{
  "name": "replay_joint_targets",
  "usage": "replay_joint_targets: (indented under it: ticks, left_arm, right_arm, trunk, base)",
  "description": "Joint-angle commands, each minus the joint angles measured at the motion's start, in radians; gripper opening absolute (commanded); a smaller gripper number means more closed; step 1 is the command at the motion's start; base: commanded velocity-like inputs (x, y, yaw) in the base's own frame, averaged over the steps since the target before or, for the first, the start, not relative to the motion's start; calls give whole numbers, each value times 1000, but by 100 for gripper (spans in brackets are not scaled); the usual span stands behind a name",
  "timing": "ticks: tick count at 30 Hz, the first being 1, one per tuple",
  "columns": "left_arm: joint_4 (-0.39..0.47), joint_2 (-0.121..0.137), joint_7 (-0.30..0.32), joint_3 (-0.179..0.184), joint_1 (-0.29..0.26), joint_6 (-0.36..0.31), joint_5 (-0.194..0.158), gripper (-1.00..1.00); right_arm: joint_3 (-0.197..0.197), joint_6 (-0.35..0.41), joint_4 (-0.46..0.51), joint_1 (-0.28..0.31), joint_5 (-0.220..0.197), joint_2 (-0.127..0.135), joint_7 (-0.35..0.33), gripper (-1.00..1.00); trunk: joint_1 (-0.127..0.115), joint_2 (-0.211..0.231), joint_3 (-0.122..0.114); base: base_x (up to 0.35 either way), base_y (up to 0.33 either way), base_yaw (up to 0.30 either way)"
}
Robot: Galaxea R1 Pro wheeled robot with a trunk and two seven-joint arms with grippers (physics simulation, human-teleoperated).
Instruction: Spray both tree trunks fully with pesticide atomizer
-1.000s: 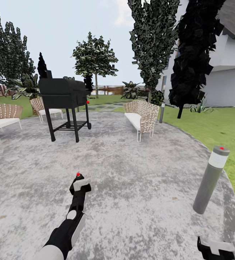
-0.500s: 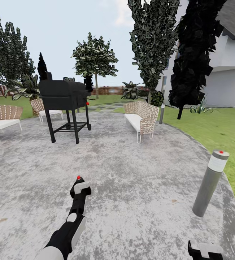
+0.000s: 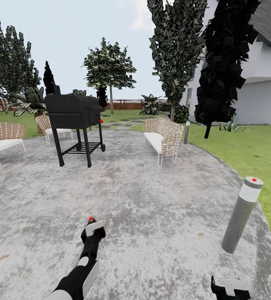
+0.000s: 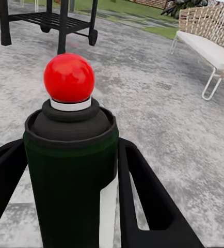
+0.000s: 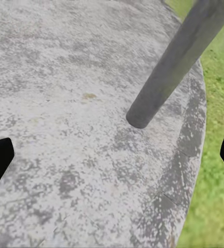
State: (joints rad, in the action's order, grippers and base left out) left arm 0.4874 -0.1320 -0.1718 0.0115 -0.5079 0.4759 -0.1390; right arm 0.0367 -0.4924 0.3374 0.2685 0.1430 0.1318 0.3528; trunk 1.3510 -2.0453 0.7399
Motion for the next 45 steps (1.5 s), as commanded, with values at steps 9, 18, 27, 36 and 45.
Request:
replay_joint_targets:
  ticks: [9, 18, 27, 36, 45]
  left_arm:
    - [-4, -11, 0, 3, 0, 0, -2, -100]
    - [-3, -14, 0, 4, 0, 0, -2, -100]
    - [-1, -14, 0, 5, 0, 0, -1, -100]
    - [0, -15, 1, 5, 0, 0, -1, -100]
    - [1, -15, 1, 6, -1, 0, -1, -100]
  right_arm:
    - [-7, 3, -4, 0, 1, -44, 0, 100]
    - [-8, 3, -5, 0, 2, -52, -1, 100]
    - [-8, 3, -5, 0, 4, -57, 0, 100]
    - [-8, 3, -6, 0, 4, -58, -1, 100]
    - [-9, 3, -6, 0, 4, -58, -1, 100]
  trunk:
    - [-35, 63, -28]
    - [-69, 126, -57]
    - [-104, 189, -85]
    - [-138, 252, -113]
    - [-173, 315, -141]
  base:
    - [0, 0, 0]
    - [0, 0, 0]
    - [0, 0, 0]
    - [0, 0, 0]
    - [0, 0, 0]
